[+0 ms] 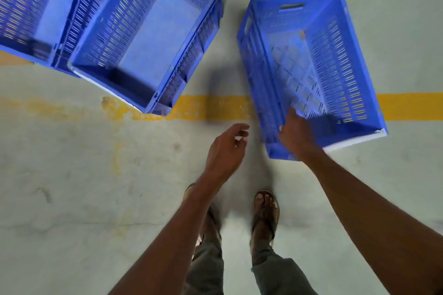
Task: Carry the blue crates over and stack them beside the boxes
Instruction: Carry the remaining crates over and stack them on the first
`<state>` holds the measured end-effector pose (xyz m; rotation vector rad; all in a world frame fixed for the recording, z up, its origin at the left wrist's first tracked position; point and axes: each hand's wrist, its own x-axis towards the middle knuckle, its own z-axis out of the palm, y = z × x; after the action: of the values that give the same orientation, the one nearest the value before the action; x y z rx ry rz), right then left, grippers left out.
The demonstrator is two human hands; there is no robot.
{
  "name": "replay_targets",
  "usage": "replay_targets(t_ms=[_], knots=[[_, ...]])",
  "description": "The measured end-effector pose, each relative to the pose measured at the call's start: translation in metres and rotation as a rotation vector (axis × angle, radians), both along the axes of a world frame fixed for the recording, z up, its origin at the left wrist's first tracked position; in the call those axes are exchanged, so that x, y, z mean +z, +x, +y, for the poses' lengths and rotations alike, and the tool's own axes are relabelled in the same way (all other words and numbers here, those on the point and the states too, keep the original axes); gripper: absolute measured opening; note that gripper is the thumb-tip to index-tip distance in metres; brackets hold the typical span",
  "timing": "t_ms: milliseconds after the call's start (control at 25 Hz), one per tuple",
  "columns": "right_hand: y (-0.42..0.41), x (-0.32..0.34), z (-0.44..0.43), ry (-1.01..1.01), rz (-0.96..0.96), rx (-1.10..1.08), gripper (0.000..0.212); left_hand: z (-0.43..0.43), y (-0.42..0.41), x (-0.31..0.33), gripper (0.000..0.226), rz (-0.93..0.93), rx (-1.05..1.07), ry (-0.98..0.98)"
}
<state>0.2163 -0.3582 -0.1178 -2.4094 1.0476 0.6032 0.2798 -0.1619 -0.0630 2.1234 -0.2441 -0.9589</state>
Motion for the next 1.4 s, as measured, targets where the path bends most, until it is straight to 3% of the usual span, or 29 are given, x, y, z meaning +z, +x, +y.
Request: replay_targets(t_ms=[160, 360, 440, 560, 640, 720, 840, 920, 1000, 1080, 1120, 1200, 1280, 1320, 1400], knots=[[-0.032, 0.126, -0.047, 0.049, -0.020, 0.043, 0.022, -0.028, 0.009, 0.079, 0.065, -0.335, -0.236, -0.037], [-0.023, 0.276, -0.051, 0.221, 0.004, 0.350, 0.011, -0.036, 0.037, 0.184, 0.102, -0.731, -0.559, 0.186], [-0.016, 0.323, -0.035, 0.228, -0.009, 0.514, 0.011, -0.016, 0.048, 0.218, 0.087, -0.607, -0.694, 0.152], [-0.006, 0.373, -0.005, 0.245, -0.085, 0.645, 0.020, 0.027, 0.043, 0.265, 0.043, -0.288, -0.735, 0.204], [0.007, 0.402, 0.015, 0.265, -0.143, 0.669, 0.028, 0.062, 0.024, 0.289, 0.044, -0.293, -0.628, 0.252], [0.023, 0.430, 0.040, 0.290, -0.144, 0.710, 0.034, 0.093, 0.006, 0.317, 0.043, -0.433, -0.543, 0.330], [0.041, 0.460, 0.111, 0.177, -0.045, 1.054, 0.040, 0.137, -0.013, 0.359, 0.039, -0.529, -0.412, 0.398], [0.051, 0.471, 0.166, 0.018, -0.159, 1.278, 0.023, 0.166, -0.013, 0.390, 0.036, -0.538, -0.334, 0.423], [0.066, 0.494, 0.214, -0.019, -0.298, 1.364, 0.012, 0.213, -0.004, 0.421, 0.042, -0.440, -0.214, 0.373], [0.086, 0.519, 0.263, 0.019, -0.381, 1.405, 0.012, 0.284, 0.006, 0.446, 0.060, -0.194, 0.077, 0.188], [0.095, 0.530, 0.284, 0.025, -0.394, 1.418, 0.014, 0.322, 0.011, 0.452, 0.065, -0.173, 0.225, 0.193], [0.113, 0.541, 0.332, 0.023, -0.393, 1.444, 0.018, 0.410, 0.018, 0.448, 0.056, -0.334, 0.447, 0.517], [0.130, 0.547, 0.387, -0.018, -0.454, 1.505, 0.025, 0.505, 0.008, 0.443, 0.071, -0.205, 0.642, 0.857], [0.139, 0.550, 0.411, -0.062, -0.519, 1.538, 0.026, 0.543, 0.001, 0.441, 0.084, -0.077, 0.744, 0.895], [0.159, 0.557, 0.457, -0.123, -0.644, 1.583, 0.022, 0.605, -0.014, 0.447, 0.099, 0.071, 0.945, 0.776]])
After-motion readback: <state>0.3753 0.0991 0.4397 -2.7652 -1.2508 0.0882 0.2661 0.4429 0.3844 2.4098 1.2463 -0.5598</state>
